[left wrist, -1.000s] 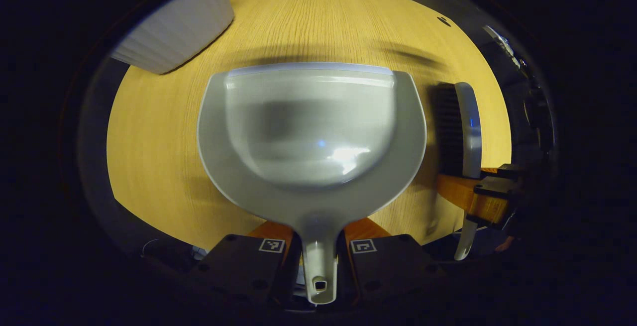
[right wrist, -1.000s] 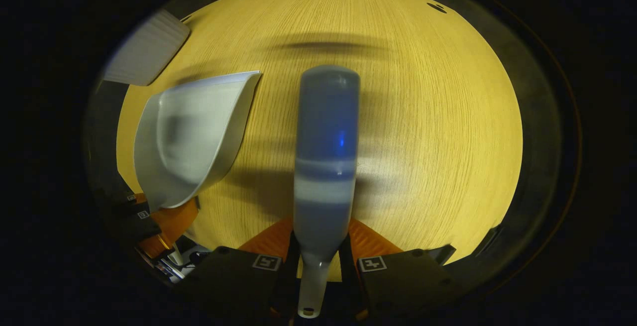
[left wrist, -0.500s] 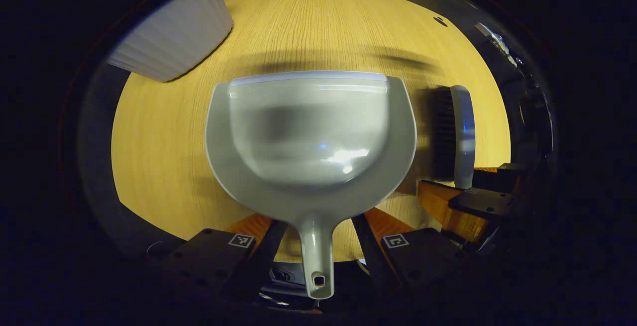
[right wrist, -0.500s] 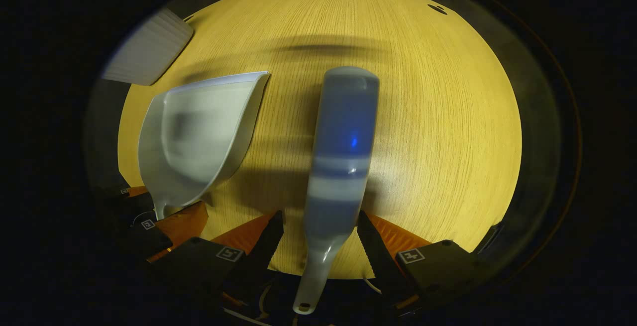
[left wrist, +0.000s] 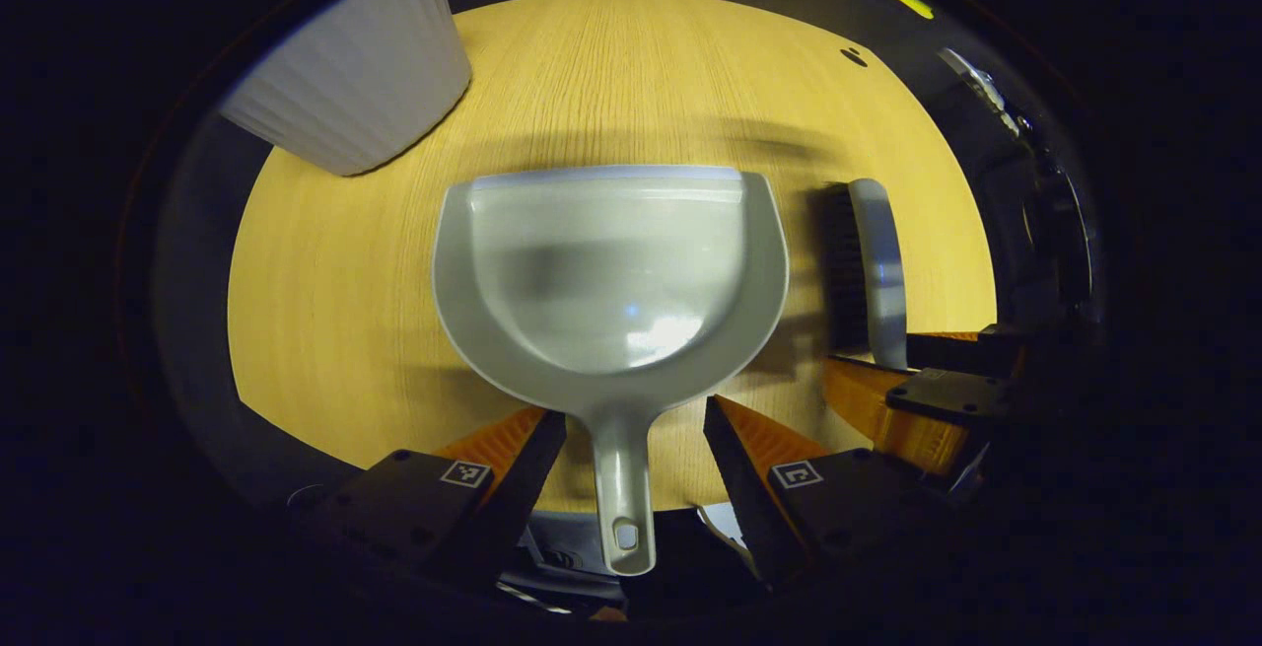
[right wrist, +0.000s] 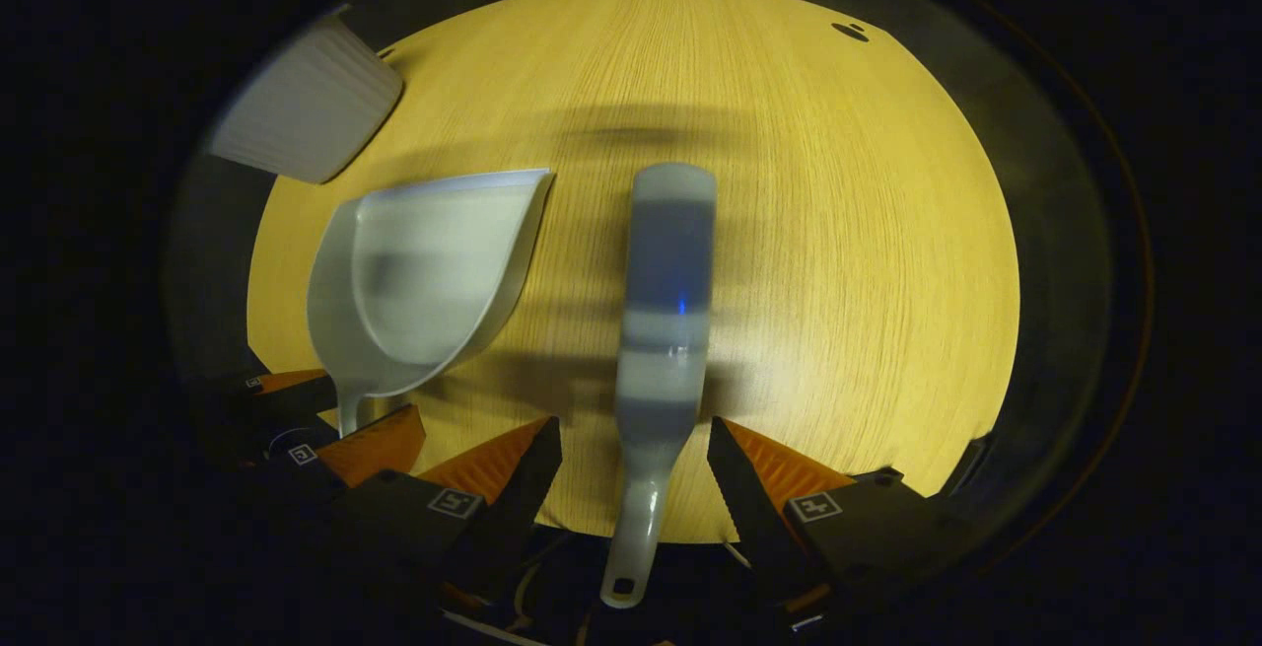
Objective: Pick up the small broom and dustpan from the desktop, sweep the trash into the dustpan with the broom, and then empty the trash into the garbage bin.
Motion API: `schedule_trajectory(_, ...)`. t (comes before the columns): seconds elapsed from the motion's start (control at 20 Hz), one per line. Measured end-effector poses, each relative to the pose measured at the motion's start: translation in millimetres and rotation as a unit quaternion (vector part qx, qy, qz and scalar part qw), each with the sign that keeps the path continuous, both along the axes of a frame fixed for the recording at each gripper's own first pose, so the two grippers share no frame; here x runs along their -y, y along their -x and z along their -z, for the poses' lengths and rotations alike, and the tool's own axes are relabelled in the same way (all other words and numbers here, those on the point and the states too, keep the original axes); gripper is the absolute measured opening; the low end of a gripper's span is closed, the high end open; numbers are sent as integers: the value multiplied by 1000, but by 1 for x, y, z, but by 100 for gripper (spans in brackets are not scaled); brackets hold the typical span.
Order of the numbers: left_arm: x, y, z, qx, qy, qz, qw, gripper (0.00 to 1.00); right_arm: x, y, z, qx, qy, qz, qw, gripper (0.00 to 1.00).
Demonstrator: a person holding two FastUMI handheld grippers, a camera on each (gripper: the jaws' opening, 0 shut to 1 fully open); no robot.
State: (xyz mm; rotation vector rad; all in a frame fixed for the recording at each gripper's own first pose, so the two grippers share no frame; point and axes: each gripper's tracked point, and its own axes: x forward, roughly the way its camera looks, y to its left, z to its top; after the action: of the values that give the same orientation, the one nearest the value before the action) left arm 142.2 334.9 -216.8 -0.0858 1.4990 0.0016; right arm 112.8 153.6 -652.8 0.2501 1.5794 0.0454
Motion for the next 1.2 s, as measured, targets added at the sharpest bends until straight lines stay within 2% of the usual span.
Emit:
schedule_trajectory(0.05, -1, 1, -6, 13, -4, 4, 1000, 86, 2, -1, -7, 12, 1, 3, 1000, 99)
schedule_trajectory(0.1, -1, 1, -12, 26, -7, 8, 1000, 86, 4, -2, -15, 26, 0, 7, 1000, 96)
schedule_trajectory(0.35, 6, 15, -47, 106, -7, 26, 994, 86, 12, 4, -68, 100, -7, 36, 994, 96)
schedule_trajectory(0.5, 12, 24, -78, 159, 1, 37, 987, 86, 12, 10, -103, 153, -16, 51, 987, 96)
schedule_trajectory(0.6, 19, 27, -103, 204, 10, 45, 978, 86, 3, 16, -131, 186, -46, 66, 979, 96)
schedule_trajectory(0.7, 28, 30, -133, 254, 15, 57, 966, 86, 7, 22, -158, 221, -54, 71, 971, 92)
schedule_trajectory(0.75, 30, 29, -144, 281, 14, 63, 957, 86, 10, 23, -171, 243, -53, 69, 966, 96)
schedule_trajectory(0.8, 32, 29, -158, 308, 9, 66, 949, 86, 13, 24, -184, 264, -52, 63, 961, 92)
schedule_trajectory(0.9, 34, 34, -188, 360, 3, 66, 931, 86, 22, 19, -212, 312, -48, 54, 947, 96)
schedule_trajectory(1.1, 24, 56, -245, 451, -6, 54, 891, 85, 45, -5, -285, 420, -46, 44, 905, 95)
schedule_trajectory(1.2, 15, 68, -263, 488, -21, 41, 872, 85, 60, -7, -314, 455, -47, 36, 888, 95)
